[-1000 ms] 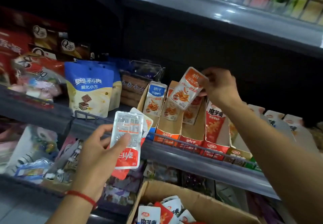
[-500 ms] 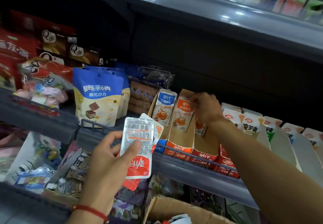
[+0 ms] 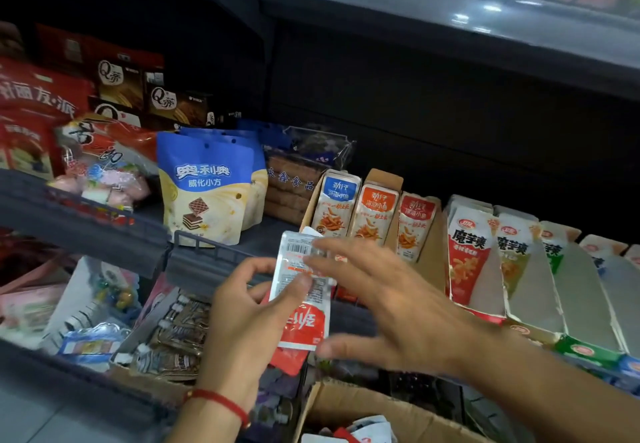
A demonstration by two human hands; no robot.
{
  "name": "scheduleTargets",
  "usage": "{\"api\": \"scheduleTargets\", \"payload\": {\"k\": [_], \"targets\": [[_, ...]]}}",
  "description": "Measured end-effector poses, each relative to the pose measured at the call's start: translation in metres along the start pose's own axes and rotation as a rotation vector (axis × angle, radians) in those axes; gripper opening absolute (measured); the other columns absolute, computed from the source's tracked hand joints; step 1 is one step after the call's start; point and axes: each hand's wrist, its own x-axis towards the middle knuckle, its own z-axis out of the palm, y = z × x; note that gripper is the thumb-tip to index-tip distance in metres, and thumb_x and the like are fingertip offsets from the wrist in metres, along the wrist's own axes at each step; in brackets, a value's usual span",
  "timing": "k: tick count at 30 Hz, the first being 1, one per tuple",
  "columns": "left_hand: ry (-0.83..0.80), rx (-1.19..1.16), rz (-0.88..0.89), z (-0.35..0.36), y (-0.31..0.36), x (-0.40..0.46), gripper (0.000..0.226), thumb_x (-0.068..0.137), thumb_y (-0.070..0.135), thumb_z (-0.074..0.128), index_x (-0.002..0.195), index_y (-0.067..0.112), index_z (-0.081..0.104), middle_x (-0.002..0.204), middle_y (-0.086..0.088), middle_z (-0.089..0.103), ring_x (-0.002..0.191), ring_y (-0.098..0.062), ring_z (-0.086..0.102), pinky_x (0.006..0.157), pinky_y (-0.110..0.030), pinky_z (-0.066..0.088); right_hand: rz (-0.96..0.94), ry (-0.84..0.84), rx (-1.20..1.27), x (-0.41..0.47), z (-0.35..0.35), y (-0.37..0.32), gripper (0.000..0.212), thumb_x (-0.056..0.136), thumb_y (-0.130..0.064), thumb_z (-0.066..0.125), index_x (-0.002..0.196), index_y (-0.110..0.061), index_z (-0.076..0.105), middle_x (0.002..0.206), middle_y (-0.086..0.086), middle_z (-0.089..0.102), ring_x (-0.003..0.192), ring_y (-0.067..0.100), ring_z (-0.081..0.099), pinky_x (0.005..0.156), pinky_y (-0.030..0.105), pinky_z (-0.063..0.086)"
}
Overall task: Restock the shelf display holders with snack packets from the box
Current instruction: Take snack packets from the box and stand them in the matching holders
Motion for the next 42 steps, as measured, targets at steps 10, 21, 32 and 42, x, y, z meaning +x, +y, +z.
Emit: {"api": "scheduleTargets", "payload": {"k": [10,21,32,42], "targets": [[-0.129,-0.318,-0.239,0.025,-0.011,-0.016,0.028,0.09,0.01,0.067,0.118,0.009,0.066,0.099,-0.019,0.077,0.079,-0.029,0.077,0.064,-0.038,0.062,-0.225,0.164,-0.428,-0.049,0.018,-0.011,0.053,0.112,-0.034,0.039,0.149,0.003,0.045,0.142,0.026,0.058,0.131,0.035,0.059,0.099,0.043,0.057],[-0.112,-0.271,-0.157,0.026,-0.011,-0.015,0.038,0.083,0.012,0.07,0.12,0.015,0.061,0.097,-0.012,0.079,0.081,-0.025,0.077,0.069,-0.04,0.057,0.573,0.539,0.055,-0.042,-0.062,0.067,0.022,0.103,-0.019,0.056,0.116,-0.01,0.071,0.099,0.0,0.074,0.077,0.009,0.068,0.06,0.011,0.052],[-0.107,-0.243,-0.126,0.027,-0.007,-0.007,0.032,0.086,0.009,0.07,0.115,0.014,0.061,0.094,-0.008,0.08,0.084,-0.028,0.077,0.078,-0.044,0.058,0.828,0.119,0.026,0.02,-0.047,0.146,0.02,0.1,-0.029,0.063,0.118,-0.026,0.07,0.12,0.002,0.07,0.112,0.024,0.066,0.098,0.046,0.055],[-0.152,-0.233,-0.15,0.023,-0.006,-0.003,0.032,0.083,0.011,0.071,0.113,0.016,0.062,0.093,-0.009,0.08,0.081,-0.028,0.078,0.072,-0.043,0.058,0.888,-0.063,-0.316,0.034,-0.02,0.174,0.017,0.098,-0.041,0.061,0.111,-0.034,0.069,0.129,-0.001,0.063,0.143,0.034,0.034,0.12,0.057,0.014]]}}
